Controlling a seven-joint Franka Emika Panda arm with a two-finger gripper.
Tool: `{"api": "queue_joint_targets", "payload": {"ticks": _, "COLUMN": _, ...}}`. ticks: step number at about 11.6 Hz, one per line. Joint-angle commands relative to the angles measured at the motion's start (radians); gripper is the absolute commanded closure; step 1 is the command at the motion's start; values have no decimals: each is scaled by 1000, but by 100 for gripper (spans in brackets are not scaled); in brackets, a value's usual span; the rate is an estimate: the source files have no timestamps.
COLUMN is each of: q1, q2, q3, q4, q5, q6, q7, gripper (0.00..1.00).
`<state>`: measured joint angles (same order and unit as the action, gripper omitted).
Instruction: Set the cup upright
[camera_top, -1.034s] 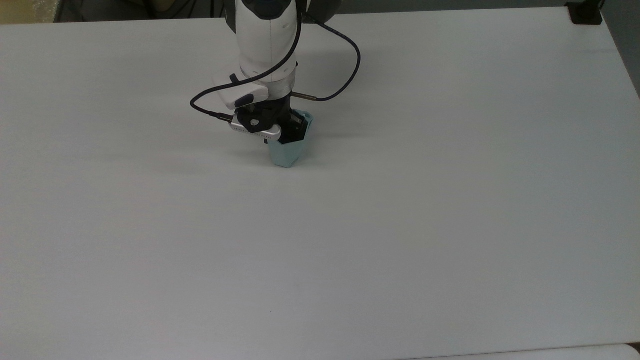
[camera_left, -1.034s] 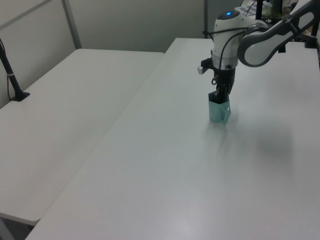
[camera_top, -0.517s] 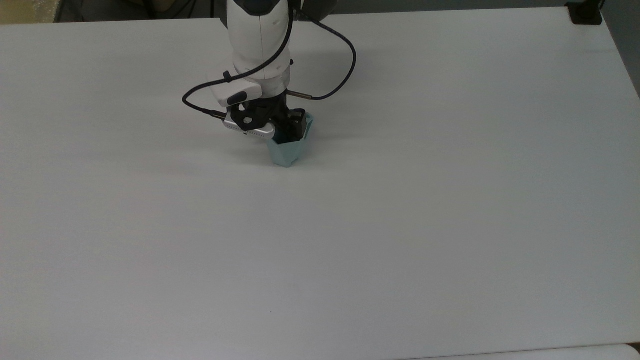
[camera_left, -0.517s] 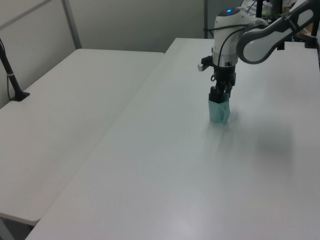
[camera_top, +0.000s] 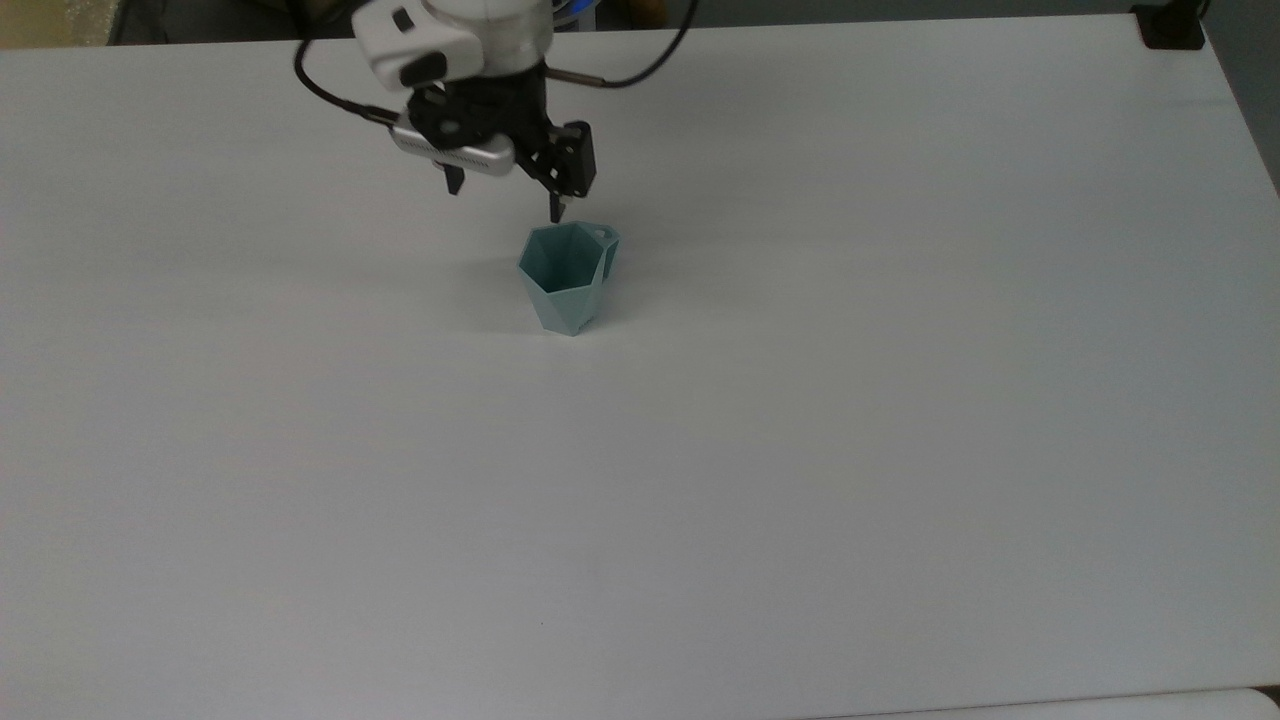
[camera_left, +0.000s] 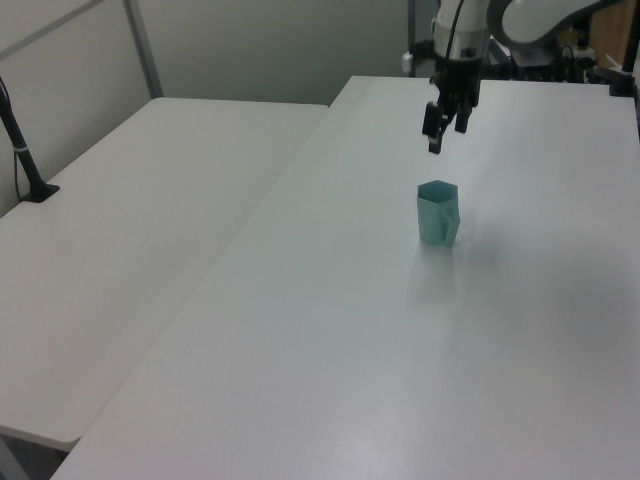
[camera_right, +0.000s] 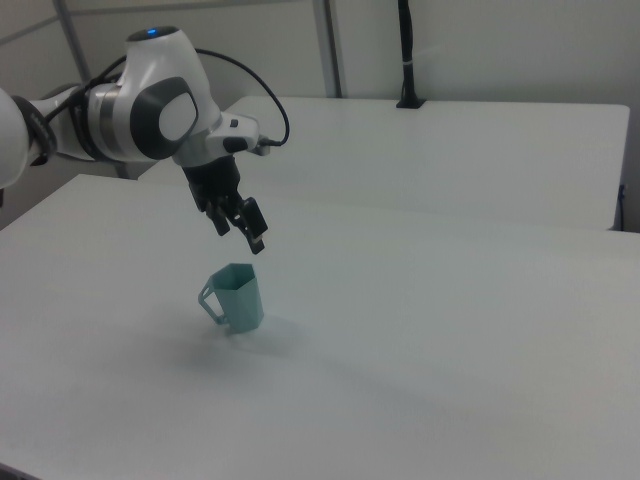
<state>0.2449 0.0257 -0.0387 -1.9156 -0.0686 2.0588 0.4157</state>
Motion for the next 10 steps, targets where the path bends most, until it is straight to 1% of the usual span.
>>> {"api": "queue_joint_targets", "payload": {"ticks": 1, "q1": -19, "q2": -75, "q3": -21, "q4": 35, "q5": 20, "q6": -37, "q7": -31, "gripper": 0}}
{"api": "queue_joint_targets", "payload": {"ticks": 2, "q1": -35, "q2": -117, "q3": -36, "q4": 30, "q5": 23, "q6": -48, "q7": -61, "gripper": 0}}
{"api": "queue_joint_targets", "payload": {"ticks": 3, "q1": -53, "q2": -138, "q3": -39, "q4": 35, "q5": 32, "q6": -61, "q7": -162, "gripper": 0}}
{"api": "queue_joint_targets", "payload": {"ticks": 4, "q1": -68, "q2": -141, "q3": -41, "q4": 67, "q5": 67, "q6": -130, "q7": -242, "gripper": 0}}
{"api": "queue_joint_targets", "payload": {"ticks": 5, "q1": -96, "q2": -136, "q3": -43, "q4": 114, "q5": 90, "q6": -214, "q7": -283, "gripper": 0}}
{"api": "queue_joint_targets", "payload": {"ticks": 7, "q1": -124, "q2": -138, "q3": -44, "q4": 161, "q5": 96, "q6": -339, "q7": -368, "gripper": 0}}
{"api": "queue_joint_targets", "payload": {"ticks": 8, "q1": -128, "q2": -135, "q3": -46, "q4": 187, "q5": 96, "q6": -385, "q7": -400, "gripper": 0}}
{"api": "queue_joint_targets", "payload": {"ticks": 10, "q1": -127, "q2": -132, "q3": -46, "q4": 199, "q5": 98, "q6": -399, "q7": -400, "gripper": 0}}
